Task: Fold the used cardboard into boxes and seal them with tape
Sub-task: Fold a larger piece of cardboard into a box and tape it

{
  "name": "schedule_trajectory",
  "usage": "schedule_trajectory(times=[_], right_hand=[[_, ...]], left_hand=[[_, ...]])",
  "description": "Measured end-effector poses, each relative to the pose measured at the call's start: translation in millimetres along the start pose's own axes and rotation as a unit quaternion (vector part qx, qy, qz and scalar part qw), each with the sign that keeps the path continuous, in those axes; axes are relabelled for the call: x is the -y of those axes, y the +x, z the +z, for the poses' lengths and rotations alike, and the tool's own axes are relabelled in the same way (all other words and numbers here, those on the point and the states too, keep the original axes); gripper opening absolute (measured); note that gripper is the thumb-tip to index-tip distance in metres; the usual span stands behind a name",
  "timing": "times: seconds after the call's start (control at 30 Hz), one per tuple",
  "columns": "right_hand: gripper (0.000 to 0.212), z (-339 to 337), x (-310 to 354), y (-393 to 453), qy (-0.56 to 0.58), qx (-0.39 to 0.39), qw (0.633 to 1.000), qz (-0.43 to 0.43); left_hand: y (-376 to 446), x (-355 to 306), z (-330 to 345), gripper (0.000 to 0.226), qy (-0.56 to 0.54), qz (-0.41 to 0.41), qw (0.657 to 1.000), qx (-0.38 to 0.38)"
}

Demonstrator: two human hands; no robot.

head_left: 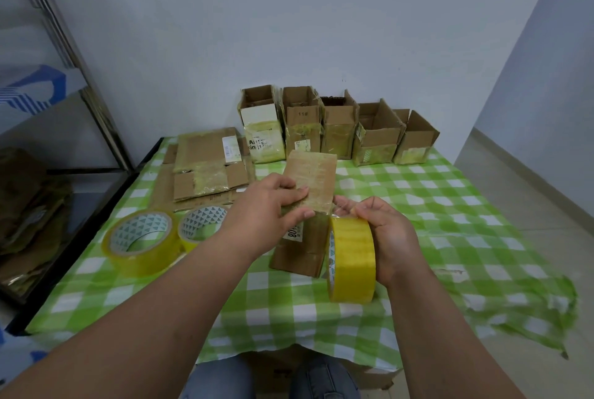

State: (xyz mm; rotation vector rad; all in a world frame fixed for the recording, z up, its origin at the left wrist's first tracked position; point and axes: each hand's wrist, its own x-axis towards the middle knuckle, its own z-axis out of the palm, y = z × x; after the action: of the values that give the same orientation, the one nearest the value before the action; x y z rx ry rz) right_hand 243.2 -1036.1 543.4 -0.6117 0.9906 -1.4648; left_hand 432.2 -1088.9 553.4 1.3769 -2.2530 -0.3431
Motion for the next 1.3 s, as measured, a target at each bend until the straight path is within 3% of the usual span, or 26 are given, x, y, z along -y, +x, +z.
schedule_trajectory(times=[0.1, 0.23, 0.37, 0.47, 0.53, 0.63, 0.8, 1.17, 1.3], right_hand=[[0.022, 1, 0, -1, 0.000, 0.000, 1.000, -0.001], [0.023, 2, 0, -3, 0.001, -0.007, 1.000, 0.004], [0.023, 0, 1, -5, -0.021, -0.007, 1.000, 0.001], [0.024, -1, 5, -8, -0.016, -0.004, 1.000, -0.006], [0.024, 0, 9, -13, -0.007, 0.001, 1.000, -0.004], [0.024, 2, 15, -21, 0.009, 0.017, 1.000, 0.000], [0.023, 5, 21, -33, 0.007, 0.019, 1.000, -0.011], [0.024, 19, 22, -44, -0.051, 0.055, 0.997, -0.017], [0.024, 27, 20, -42, -0.089, 0.076, 0.993, -0.025]], left_hand=[[-2, 0, 1, 0.061, 0.005, -0.008, 1.000, -0.009], [-1, -6, 4, 0.055, -0.001, -0.026, 0.999, -0.028], [0, -6, 4, 0.051, -0.037, -0.044, 0.998, 0.001], [-2, 0, -4, 0.048, -0.158, -0.072, 0.984, 0.031], [-6, 6, -9, 0.047, -0.267, -0.099, 0.958, 0.042], [-9, 11, -12, 0.043, -0.338, -0.114, 0.934, 0.033], [-8, 7, -10, 0.039, -0.300, -0.116, 0.947, -0.017], [-10, 1, -16, 0.037, -0.120, -0.092, 0.988, -0.026], [-16, -6, -23, 0.033, -0.114, -0.048, 0.989, -0.085]])
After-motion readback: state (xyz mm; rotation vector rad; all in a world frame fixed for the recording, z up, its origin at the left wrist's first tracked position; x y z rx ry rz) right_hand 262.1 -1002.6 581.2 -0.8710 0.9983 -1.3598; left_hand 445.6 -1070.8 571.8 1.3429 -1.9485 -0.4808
